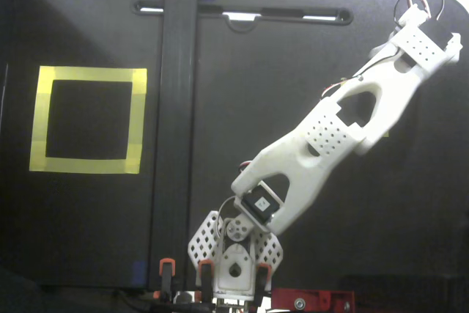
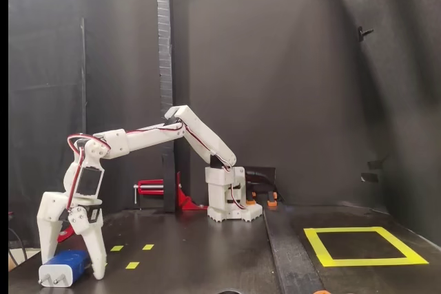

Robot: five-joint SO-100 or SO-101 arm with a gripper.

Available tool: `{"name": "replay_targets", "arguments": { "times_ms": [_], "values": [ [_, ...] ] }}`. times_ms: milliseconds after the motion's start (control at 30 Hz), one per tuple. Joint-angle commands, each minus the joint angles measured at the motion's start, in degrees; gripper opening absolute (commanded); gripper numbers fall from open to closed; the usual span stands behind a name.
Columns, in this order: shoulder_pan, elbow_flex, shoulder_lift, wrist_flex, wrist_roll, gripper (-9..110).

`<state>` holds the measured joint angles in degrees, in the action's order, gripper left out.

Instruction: Grasp the block and place it in the designated area.

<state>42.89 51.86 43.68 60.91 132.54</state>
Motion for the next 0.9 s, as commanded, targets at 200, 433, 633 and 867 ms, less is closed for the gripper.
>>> {"name": "replay_targets", "arguments": {
  "times_ms": [200,433,633,867],
  "values": [
    [0.4,-1.0,-1.1,0.3,0.3,26],
    [0.4,-0.9,-1.3,1.3,0.3,22],
    [0.5,-0.9,-1.4,3.3,0.4,20],
    [0.6,-0.9,-1.3,4.1,0.4,20]
  ]
}}
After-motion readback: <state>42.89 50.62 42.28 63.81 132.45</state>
